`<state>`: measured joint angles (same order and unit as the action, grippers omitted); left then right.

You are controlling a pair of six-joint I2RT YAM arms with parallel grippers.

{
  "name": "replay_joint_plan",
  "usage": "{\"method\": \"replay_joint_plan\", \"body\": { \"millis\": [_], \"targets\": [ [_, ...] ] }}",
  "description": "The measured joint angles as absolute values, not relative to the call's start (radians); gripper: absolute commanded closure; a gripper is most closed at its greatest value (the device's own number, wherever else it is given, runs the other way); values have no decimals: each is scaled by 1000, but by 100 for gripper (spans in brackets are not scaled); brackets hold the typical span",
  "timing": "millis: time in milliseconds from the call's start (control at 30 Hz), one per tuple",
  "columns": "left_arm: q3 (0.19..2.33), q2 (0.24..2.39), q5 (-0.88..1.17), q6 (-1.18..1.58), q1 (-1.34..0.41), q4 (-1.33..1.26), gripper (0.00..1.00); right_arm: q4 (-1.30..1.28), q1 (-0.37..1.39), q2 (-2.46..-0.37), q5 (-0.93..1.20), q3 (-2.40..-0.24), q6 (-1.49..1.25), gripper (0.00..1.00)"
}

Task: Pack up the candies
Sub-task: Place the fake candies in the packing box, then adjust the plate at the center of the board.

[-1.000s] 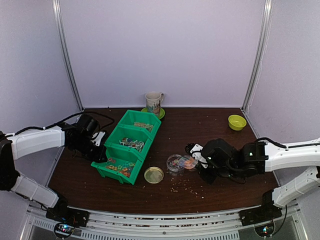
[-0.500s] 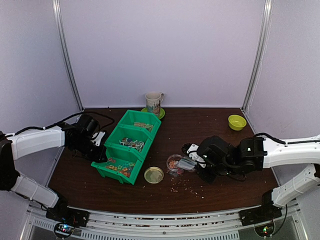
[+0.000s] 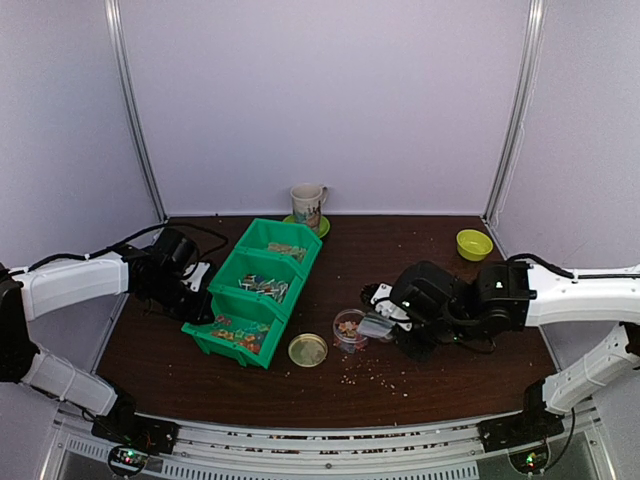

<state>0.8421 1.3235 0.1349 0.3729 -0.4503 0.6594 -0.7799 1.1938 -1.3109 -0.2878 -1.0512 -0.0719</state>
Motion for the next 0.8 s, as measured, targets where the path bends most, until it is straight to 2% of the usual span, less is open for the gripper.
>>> {"method": "replay_joint_plan", "body": {
  "millis": [267,633,800],
  "targets": [
    [842,1324,135,373,-450,660,100,-804,1227,-1362,-231,-1220,-23,100],
    [844,1324,115,373,-450,665,100,-867,1313,-1653,-196,-1583,51,100],
    [844,1324,141,373,-447,662,100,-880,1325,-1715,-199,-1645,49,100]
  ]
}}
